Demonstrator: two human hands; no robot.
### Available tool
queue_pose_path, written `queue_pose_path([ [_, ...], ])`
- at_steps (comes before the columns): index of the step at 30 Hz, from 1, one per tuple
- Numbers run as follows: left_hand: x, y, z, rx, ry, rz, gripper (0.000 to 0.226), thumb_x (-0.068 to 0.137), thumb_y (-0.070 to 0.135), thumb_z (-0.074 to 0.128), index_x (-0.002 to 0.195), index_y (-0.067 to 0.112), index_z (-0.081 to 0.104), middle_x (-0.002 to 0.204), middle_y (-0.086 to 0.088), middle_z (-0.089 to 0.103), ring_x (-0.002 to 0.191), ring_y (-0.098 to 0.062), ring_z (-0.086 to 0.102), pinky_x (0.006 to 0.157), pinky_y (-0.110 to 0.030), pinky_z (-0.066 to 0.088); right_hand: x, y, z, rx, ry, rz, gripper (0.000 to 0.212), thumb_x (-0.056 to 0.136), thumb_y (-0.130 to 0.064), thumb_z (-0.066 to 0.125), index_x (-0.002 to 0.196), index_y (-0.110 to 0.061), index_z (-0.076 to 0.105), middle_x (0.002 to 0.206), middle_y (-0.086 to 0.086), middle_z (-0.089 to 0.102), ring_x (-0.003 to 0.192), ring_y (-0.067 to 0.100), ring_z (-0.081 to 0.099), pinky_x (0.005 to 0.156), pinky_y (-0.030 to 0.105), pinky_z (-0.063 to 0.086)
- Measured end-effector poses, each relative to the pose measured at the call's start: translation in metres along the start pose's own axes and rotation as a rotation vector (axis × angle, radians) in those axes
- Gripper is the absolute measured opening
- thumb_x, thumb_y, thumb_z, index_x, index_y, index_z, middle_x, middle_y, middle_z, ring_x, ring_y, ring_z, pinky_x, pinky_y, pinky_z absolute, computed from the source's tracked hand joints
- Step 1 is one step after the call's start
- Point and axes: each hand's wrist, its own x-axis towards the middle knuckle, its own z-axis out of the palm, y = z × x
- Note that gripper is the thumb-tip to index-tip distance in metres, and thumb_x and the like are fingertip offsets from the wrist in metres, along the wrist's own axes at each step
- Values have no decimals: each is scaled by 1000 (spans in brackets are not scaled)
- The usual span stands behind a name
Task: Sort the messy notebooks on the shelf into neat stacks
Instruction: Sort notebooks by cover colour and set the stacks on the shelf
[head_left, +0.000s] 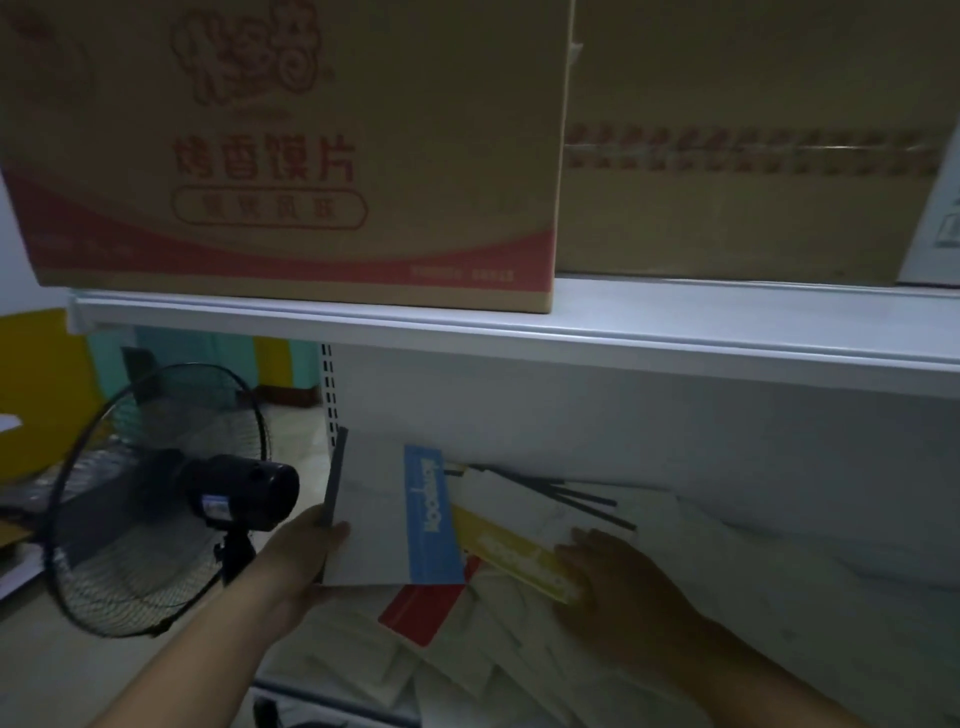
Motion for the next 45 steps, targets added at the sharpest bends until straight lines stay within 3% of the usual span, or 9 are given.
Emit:
queue_pose_path([
  [3, -1, -2, -13, -49, 21, -13, 20, 98, 7, 44, 109, 17, 58, 103, -12, 65, 95, -31, 61, 67, -41, 56, -1, 1, -11, 1, 174, -21, 68, 76, -53, 19, 126, -29, 58, 134, -3, 56, 125, 18, 49, 100, 26, 37],
  [7, -3, 1, -30, -62, 4, -44, 24, 96, 3, 44, 101, 16, 63, 103, -14, 68, 99, -33, 61, 77, -43, 53, 2, 14, -25, -5, 428, 236, 35, 92, -35, 40, 119, -30, 63, 121, -7, 64, 112, 16, 58, 92, 26, 43],
  [10, -10, 2, -33, -5, -54, -72, 24, 95, 1, 44, 102, 13, 63, 97, -13, 72, 96, -31, 62, 75, -39, 52, 12, 31, -30, 320, 608, 339, 40, 84, -30, 40, 99, -11, 73, 107, 10, 71, 101, 29, 63, 87, 32, 45],
  [14, -15, 0, -29, 11, -129, -104, 21, 96, 6, 46, 104, 9, 65, 89, -10, 75, 98, -33, 62, 82, -41, 51, 15, 26, -29, 935, 735, 120, 59, 85, 6, 55, 65, -47, 72, 68, -24, 70, 74, 15, 64, 65, 15, 46],
  [20, -28, -4, -9, -28, -387, -211, 43, 80, 29, 71, 110, -2, 67, 111, -23, 68, 103, -37, 63, 96, -44, 45, 27, -20, 3, 794, 650, -419, 15, 81, -25, 67, 96, -25, 71, 108, -28, 65, 101, 0, 61, 88, 15, 48],
  [25, -29, -13, -25, 34, -412, -59, 55, 61, 1, 66, 116, 2, 61, 110, -20, 69, 97, -35, 68, 71, -33, 56, 36, -33, 22, 535, 569, -300, 52, 78, 6, 55, 116, -27, 65, 125, -41, 43, 116, -16, 42, 99, 11, 40],
  [29, -22, -16, -46, -8, -244, 82, 48, 76, -1, 68, 121, 11, 59, 110, -12, 71, 100, -32, 67, 84, -40, 52, 31, -52, 11, 299, 513, -154, 41, 85, -7, 53, 125, -17, 56, 119, -3, 58, 108, 15, 59, 87, 22, 45],
  [36, -18, -20, -68, -55, -164, 89, 35, 88, 10, 57, 121, 23, 59, 110, -6, 71, 103, -32, 65, 73, -40, 54, 40, -103, 20, 485, 156, 100, 25, 88, -41, 53, 72, -24, 42, 70, -5, 50, 61, 9, 46, 53, 27, 30],
  [45, -19, -20, -73, -128, -97, 121, 35, 88, 1, 57, 116, 22, 56, 108, -7, 69, 95, -32, 66, 69, -39, 54, 39, -100, 3, 691, 283, 222, 8, 86, -18, 55, 82, -25, 52, 83, -8, 63, 77, 12, 62, 69, 31, 51],
])
